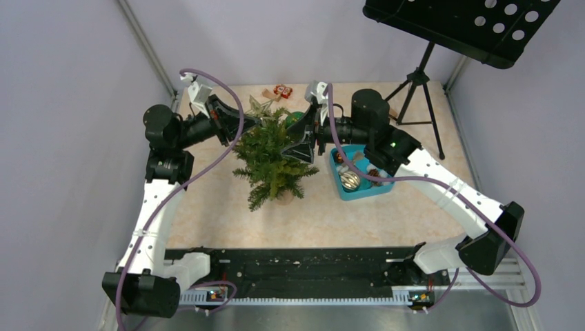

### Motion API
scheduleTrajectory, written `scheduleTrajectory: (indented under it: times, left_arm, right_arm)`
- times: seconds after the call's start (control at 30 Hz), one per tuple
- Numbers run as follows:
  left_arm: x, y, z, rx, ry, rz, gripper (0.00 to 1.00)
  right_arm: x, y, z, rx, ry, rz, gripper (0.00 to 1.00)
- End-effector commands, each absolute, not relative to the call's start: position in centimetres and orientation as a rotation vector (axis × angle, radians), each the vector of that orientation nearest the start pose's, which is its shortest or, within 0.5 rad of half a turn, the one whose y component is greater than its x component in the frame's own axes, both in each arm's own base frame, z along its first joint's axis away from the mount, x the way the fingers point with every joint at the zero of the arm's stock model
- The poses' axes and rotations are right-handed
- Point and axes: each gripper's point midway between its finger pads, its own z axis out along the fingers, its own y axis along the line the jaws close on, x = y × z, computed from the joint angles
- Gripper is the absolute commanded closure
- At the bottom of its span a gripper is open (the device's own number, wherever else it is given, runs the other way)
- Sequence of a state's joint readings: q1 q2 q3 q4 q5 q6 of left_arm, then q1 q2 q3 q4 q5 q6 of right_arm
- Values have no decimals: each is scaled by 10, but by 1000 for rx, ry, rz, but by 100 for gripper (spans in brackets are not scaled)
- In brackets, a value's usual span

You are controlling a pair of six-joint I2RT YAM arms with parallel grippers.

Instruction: Decorate the small christmas tree

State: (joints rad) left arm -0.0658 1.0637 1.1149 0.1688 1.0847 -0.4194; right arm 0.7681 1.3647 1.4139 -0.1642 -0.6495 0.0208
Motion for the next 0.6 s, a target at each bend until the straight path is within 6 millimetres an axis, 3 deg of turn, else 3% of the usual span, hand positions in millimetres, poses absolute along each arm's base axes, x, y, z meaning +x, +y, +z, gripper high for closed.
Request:
scheduleTrajectory:
  times: [0.0, 0.13, 0.23, 0.43, 0.57]
  left_arm:
    - [261, -182, 395, 743, 1445, -1137, 96]
    - [262, -180, 383, 774, 1463, -1097, 97]
    - [263, -180, 385, 764, 1465, -1093, 96]
    - [266, -179, 399, 753, 1446, -1073, 70]
    - [265, -179, 406, 756, 1434, -1070, 66]
  right_arm:
    - [223, 366, 405, -1095, 1326, 1130, 35]
    - [223, 366, 405, -1094, 1327, 1130, 35]
    - [223, 366, 406, -1094, 1326, 1131, 35]
    - [223, 367, 406, -1094, 1326, 1133, 35]
    - [223, 368, 405, -1097, 1331, 1135, 35]
